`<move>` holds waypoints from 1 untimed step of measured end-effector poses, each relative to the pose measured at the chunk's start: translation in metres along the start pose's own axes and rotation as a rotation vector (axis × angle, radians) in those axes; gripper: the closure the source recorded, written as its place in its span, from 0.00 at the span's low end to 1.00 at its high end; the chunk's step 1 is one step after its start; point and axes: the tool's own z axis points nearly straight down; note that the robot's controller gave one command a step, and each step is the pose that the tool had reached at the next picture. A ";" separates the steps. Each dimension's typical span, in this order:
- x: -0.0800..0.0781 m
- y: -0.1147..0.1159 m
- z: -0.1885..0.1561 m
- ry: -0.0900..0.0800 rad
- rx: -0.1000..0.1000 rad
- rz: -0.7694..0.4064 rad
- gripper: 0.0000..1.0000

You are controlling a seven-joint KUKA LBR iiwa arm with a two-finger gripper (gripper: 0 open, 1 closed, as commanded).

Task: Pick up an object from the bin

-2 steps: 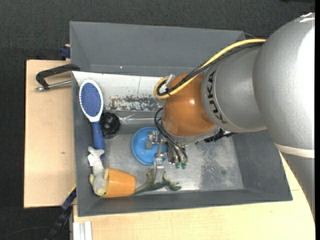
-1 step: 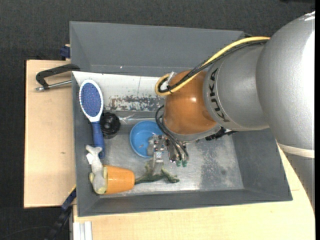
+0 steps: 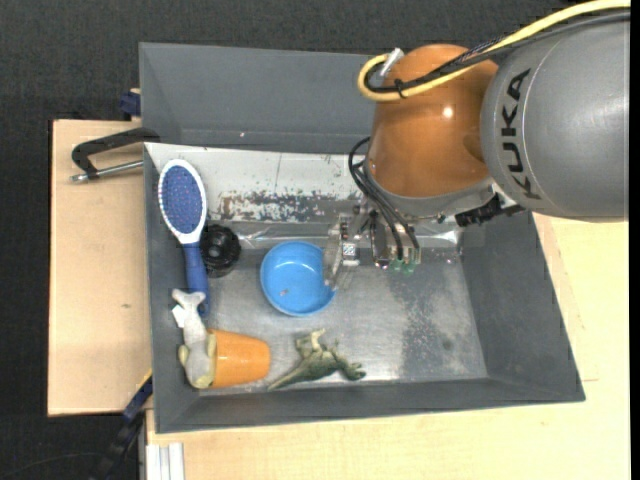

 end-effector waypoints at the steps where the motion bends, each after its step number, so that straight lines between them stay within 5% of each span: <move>1: 0.002 0.000 0.005 0.010 0.003 0.000 0.00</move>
Offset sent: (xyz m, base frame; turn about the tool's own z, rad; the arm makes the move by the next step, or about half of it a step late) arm 0.0000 0.0000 0.0000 0.0000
